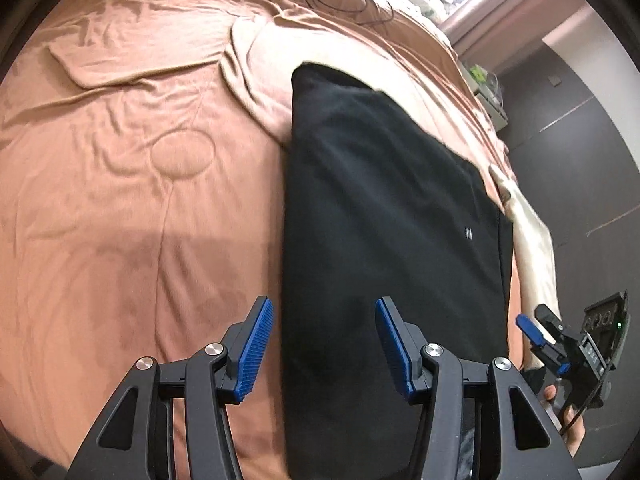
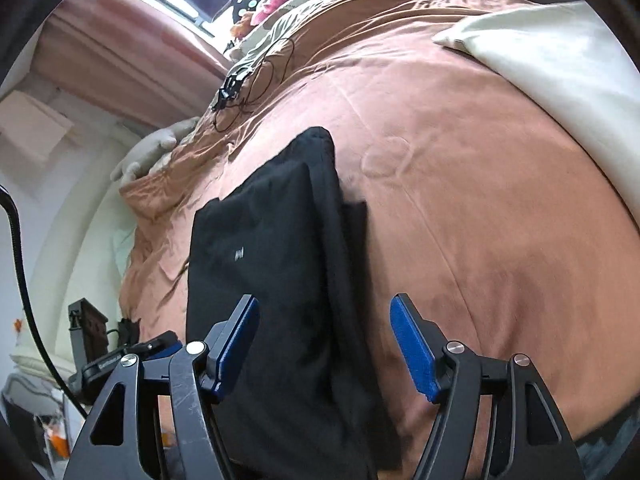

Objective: Fold large clothes
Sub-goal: 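Grasp the folded shirt edge with left gripper while right gripper grips beside it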

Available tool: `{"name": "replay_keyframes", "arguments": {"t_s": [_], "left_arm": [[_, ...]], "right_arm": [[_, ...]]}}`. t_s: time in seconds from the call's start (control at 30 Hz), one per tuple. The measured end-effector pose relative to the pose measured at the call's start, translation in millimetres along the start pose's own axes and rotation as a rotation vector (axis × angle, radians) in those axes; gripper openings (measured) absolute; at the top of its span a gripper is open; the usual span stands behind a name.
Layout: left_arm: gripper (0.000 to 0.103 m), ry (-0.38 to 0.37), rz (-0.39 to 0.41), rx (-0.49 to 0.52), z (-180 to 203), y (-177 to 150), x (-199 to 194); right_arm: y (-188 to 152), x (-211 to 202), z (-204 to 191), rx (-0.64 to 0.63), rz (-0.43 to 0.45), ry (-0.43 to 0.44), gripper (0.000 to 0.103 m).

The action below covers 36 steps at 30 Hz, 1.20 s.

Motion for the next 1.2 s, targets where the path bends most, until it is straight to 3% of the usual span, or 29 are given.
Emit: {"name": "replay_keyframes", "arguments": {"t_s": [0.47, 0.7, 0.93, 1.0, 1.2], "left_arm": [[0.055, -0.028, -0.021, -0.013, 1, 56, 44], [0.058, -0.058, -0.003, -0.025, 4, 83, 60], [0.058, -0.038, 0.000, -0.015, 9, 112, 82], [0.063, -0.023, 0.004, -0.013, 7, 120, 90], [0.063, -0.015, -0.032, -0.040, 1, 129, 104]], "right_arm": [[41, 82, 22, 0.031, -0.121, 0.029, 0.068], [53, 94, 33, 0.066, -0.097, 0.047, 0.064], [53, 96, 34, 0.059, -0.092, 0.045, 0.058], [54, 98, 34, 0.056, -0.090, 0.042, 0.057], [56, 97, 33, 0.067, -0.116, 0.059, 0.055]]}}
Point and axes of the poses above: each gripper's, at about its wrist camera, not at the fingertips, and x roughly the way its jaws point, z to its right, y to its top, the point moved 8 cm from there along x, roughly the way its jaws point, and after that the axes turned 2 degrees about -x, right-handed, at the moved point
